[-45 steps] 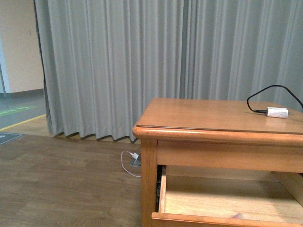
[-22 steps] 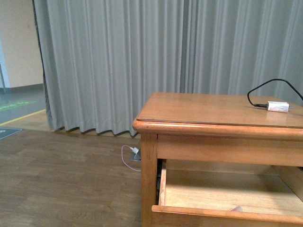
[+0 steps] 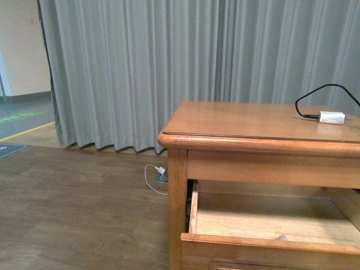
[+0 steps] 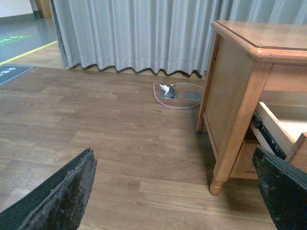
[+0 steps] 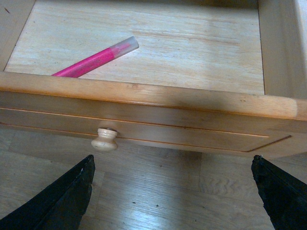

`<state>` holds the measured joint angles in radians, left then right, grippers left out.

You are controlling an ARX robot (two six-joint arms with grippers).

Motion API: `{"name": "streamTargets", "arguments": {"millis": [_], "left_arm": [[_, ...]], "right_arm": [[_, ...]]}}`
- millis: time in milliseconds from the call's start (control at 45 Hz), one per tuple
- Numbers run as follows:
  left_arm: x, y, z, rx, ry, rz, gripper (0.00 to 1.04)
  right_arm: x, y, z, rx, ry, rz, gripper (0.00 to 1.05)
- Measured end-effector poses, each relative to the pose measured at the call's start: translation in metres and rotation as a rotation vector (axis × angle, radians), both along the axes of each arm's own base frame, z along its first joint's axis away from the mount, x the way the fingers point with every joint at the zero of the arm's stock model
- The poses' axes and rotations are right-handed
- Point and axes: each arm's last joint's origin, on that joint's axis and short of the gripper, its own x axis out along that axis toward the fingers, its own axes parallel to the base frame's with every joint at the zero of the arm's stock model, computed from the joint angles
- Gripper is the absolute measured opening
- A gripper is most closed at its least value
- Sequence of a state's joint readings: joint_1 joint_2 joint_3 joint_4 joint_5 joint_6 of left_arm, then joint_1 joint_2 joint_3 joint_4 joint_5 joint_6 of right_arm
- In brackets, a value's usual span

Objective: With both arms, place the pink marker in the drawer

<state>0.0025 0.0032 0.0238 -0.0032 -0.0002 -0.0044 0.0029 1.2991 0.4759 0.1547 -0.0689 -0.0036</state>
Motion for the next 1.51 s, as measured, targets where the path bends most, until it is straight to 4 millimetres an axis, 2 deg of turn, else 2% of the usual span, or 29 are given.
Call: {"name": "streamTargets", "arguments": {"millis": [200,800,1044,1289,1511], "left_arm": [[0.0,0.0,0.0,0.0,0.0,0.0,0.99],[0.0,0.0,0.0,0.0,0.0,0.0,0.99],[0.0,0.0,0.0,0.0,0.0,0.0,0.99],[0.0,0.0,0.0,0.0,0.0,0.0,0.99],[0.0,0.0,0.0,0.0,0.0,0.0,0.99]], "right_arm": [[0.03,0.003,-0.009,0.006,-0.053,-0.012,0.96],[0.144,0.008,-0.028,-0.004,-0.219,-0.073,0.96],[0.161,0.006,-0.034,0.005,-0.263,-0.091,0.96],[0.164,0.007,-0.044,0.014,-0.274,-0.105,0.96],[0.164,0.008,-0.044,0.02,-0.284,-0.109,0.96]]}}
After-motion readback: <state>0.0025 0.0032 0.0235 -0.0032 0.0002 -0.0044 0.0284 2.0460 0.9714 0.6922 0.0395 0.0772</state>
